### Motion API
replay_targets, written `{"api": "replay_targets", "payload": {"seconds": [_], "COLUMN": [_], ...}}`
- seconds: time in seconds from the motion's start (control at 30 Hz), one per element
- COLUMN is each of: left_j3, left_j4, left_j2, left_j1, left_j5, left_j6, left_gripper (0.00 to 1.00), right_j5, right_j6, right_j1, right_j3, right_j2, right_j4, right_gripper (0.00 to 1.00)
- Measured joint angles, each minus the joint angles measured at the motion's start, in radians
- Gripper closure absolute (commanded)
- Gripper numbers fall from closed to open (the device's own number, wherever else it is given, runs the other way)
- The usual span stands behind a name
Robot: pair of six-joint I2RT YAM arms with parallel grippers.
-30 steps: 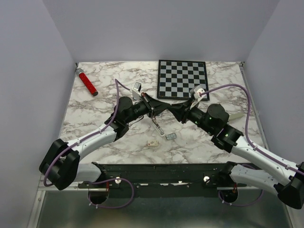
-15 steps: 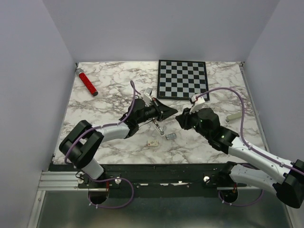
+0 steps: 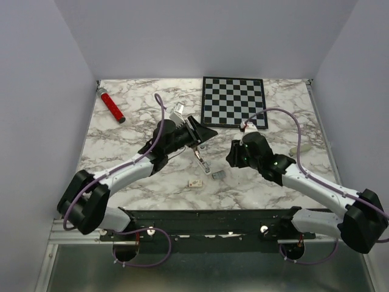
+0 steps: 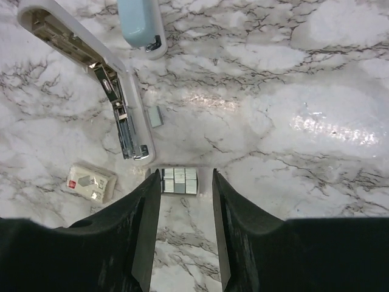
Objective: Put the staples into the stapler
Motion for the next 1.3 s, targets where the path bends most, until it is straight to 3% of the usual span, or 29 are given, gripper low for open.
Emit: {"api": "replay_targets", "payload": {"seconds": [0.17,0.37,0.57,0.83,1.3], "left_j3": [0.036,0.026,-0.042,-0.182,-0.229], "left_j4": [-0.204,-0.431,-0.560,-0.518,-0.441], "left_j2": [-0.204,-0.396,-0.565,-0.718,-0.703], "left_j1": [0.031,0.084,0.162,0.208,0.213], "left_j5": [-0.148,-0.378,-0.612,-0.857,-0.907], "left_j6": [0.227,0.453,0.619,0.822,0.911], "left_gripper": [0.19,0.10,0.01,0.01,0.01], "right_j5": [-0.095,-0.204,-0.217,-0.177,-0.062], "right_j6": [-0.010,-0.074,-0.116,-0.129,-0.143], "right_j1": [-0.014,-0.006,0.042,0.112,0.161], "right_j3": [0.107,0.224,0.346,0.455,0.569], "right_j2": [0.172,0.328,0.457,0.609,0.746], "right_j4": [-0.027,-0.041,-0.060,-0.124,-0.208], "right_gripper": [0.50,0.35,0.33,0.39,0.53]}}
